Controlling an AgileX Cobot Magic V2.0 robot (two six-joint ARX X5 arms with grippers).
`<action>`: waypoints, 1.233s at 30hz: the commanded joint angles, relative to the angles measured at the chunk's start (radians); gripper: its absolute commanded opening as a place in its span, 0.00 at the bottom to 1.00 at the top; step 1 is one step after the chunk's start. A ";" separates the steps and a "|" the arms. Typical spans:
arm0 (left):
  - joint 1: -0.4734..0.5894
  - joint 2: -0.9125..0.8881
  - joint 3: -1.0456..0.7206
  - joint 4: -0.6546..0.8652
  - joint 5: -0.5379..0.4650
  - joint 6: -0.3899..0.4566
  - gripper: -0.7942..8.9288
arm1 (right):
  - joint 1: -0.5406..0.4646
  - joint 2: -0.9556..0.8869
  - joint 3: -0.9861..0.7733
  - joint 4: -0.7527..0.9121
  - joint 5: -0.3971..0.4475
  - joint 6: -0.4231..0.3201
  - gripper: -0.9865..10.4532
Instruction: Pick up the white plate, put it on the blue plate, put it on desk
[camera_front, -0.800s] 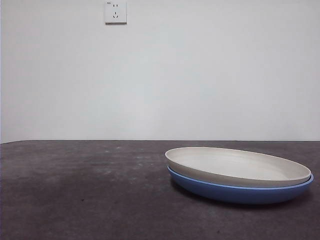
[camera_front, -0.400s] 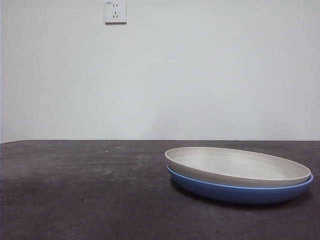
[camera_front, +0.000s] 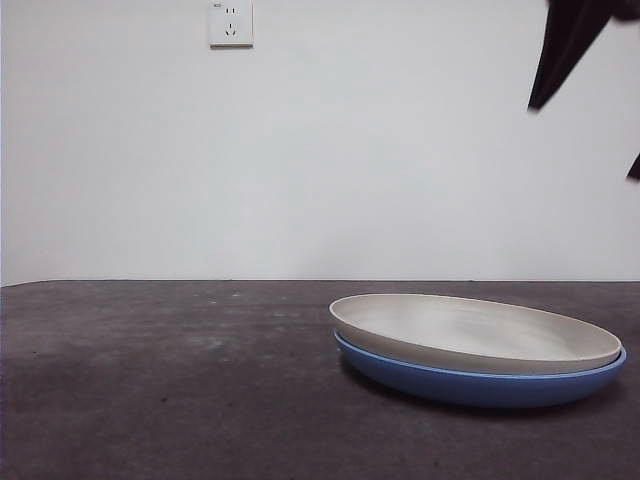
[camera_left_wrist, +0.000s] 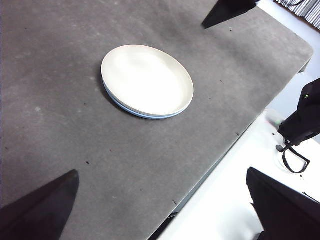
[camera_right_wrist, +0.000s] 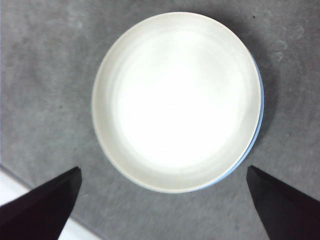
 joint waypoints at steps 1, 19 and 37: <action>-0.005 -0.003 0.015 0.012 -0.001 -0.006 0.66 | -0.003 0.063 0.000 0.044 -0.003 -0.016 0.62; -0.005 -0.008 0.139 0.010 -0.001 -0.005 0.66 | -0.062 0.363 -0.002 0.169 -0.003 -0.034 0.62; -0.005 -0.008 0.182 0.003 -0.001 -0.003 0.66 | -0.064 0.517 -0.002 0.228 -0.050 -0.042 0.46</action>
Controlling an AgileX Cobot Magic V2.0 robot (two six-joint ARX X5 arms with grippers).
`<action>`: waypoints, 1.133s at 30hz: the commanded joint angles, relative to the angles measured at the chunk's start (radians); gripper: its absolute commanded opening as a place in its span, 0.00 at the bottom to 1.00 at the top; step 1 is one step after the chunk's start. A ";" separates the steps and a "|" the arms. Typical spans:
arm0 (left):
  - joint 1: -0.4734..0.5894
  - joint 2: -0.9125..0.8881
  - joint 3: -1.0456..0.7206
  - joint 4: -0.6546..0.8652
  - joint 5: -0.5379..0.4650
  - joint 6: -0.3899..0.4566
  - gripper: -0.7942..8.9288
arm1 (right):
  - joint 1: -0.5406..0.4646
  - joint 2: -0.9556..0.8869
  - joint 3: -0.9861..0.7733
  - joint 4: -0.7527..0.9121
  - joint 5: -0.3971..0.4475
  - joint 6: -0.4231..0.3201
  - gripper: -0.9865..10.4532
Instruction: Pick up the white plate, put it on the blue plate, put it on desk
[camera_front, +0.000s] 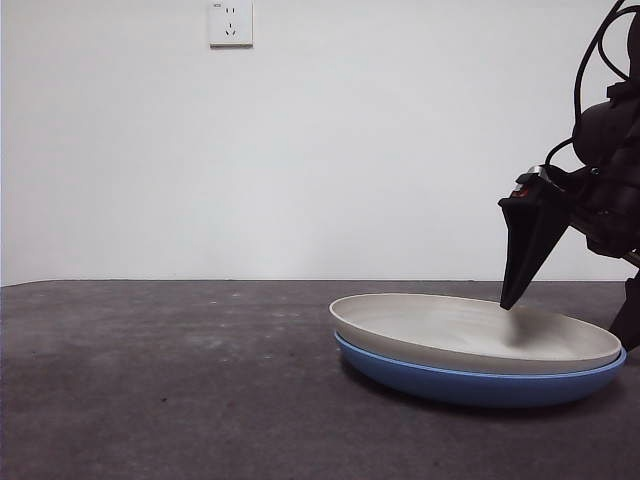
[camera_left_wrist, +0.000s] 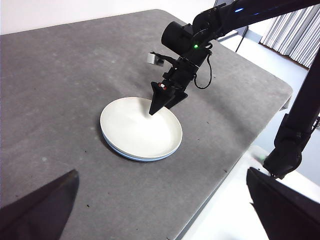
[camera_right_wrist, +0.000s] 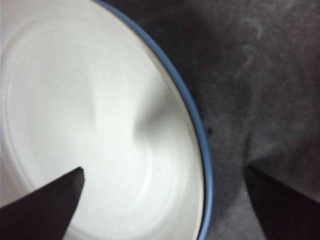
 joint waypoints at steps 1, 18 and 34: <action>-0.005 0.003 0.021 0.005 -0.001 0.000 0.66 | 0.000 0.030 0.006 0.009 0.000 -0.016 0.43; -0.005 0.003 0.021 0.006 -0.001 0.000 0.66 | -0.042 0.031 0.009 -0.014 0.082 0.001 0.10; -0.005 0.003 0.021 0.006 -0.001 0.001 0.66 | 0.079 -0.072 0.061 -0.065 0.045 0.095 0.10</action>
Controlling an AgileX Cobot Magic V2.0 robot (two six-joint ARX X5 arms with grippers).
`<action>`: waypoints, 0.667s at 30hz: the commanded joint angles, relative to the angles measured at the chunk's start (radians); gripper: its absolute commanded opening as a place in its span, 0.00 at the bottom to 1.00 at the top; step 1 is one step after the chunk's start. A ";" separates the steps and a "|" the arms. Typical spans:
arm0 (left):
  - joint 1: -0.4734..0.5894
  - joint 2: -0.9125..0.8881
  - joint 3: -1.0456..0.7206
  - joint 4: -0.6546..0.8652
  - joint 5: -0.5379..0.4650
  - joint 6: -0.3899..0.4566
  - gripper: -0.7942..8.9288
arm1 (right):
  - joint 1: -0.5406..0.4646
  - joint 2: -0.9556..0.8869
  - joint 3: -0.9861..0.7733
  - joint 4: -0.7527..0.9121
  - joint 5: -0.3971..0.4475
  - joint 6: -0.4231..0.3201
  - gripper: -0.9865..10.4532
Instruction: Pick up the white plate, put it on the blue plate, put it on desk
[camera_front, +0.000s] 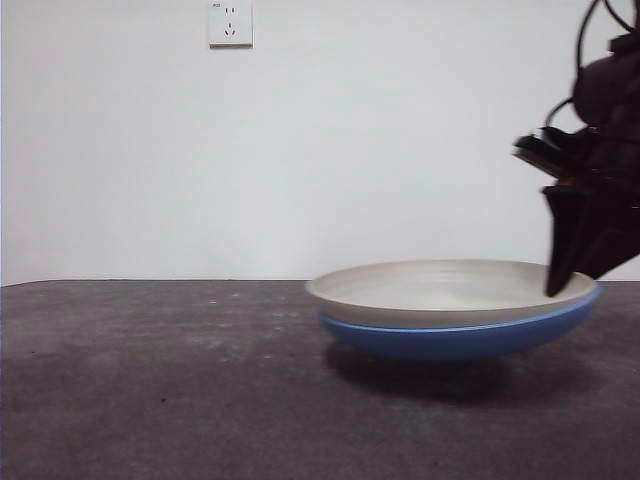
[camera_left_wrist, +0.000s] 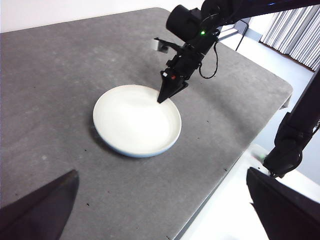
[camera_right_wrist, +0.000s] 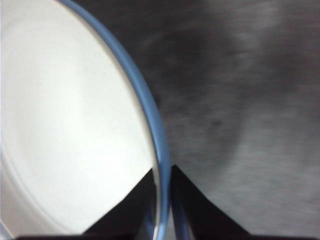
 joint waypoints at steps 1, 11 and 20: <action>-0.005 0.003 0.021 0.011 -0.001 0.001 0.66 | 0.060 0.012 0.019 0.014 -0.014 0.049 0.10; -0.005 0.003 0.021 0.011 -0.001 0.001 0.66 | 0.247 0.034 0.019 0.164 -0.046 0.212 0.10; -0.005 0.003 0.021 0.012 -0.001 0.001 0.66 | 0.283 0.113 0.023 0.232 -0.044 0.279 0.10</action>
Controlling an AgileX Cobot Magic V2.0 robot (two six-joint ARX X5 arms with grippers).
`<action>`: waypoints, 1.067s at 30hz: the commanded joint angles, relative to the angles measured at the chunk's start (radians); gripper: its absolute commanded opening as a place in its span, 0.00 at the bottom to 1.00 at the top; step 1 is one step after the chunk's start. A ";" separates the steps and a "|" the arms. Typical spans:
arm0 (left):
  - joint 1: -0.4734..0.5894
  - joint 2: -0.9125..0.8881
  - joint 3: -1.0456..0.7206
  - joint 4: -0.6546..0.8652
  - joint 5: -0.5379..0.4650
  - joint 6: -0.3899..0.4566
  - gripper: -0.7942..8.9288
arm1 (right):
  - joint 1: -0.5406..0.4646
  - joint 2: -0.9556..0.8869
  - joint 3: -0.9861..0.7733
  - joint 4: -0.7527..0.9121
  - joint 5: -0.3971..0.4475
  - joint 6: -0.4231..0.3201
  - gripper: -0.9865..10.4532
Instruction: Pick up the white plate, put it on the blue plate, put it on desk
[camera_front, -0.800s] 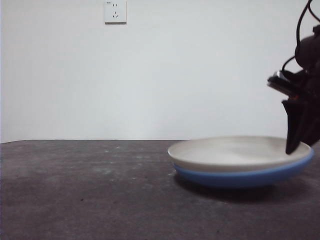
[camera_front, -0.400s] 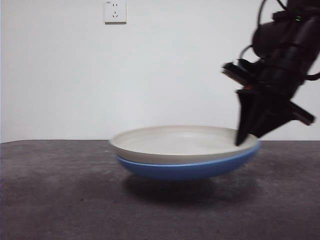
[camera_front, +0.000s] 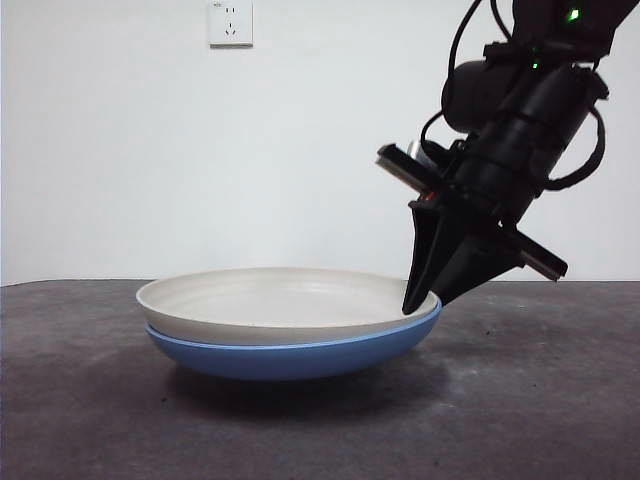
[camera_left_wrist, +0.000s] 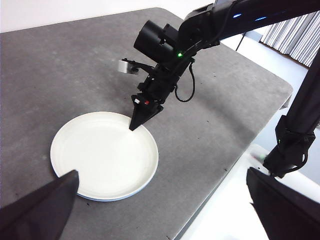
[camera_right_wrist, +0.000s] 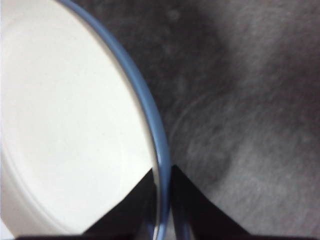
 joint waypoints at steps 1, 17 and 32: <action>-0.005 0.003 0.021 0.011 -0.001 0.001 0.66 | 0.004 0.039 0.022 0.021 -0.012 0.037 0.10; -0.005 0.003 0.021 0.011 -0.001 0.001 0.66 | 0.004 0.080 0.022 0.016 0.059 0.024 0.28; -0.005 0.003 0.021 0.010 -0.001 0.000 0.66 | -0.002 -0.236 0.044 -0.162 0.121 -0.062 0.62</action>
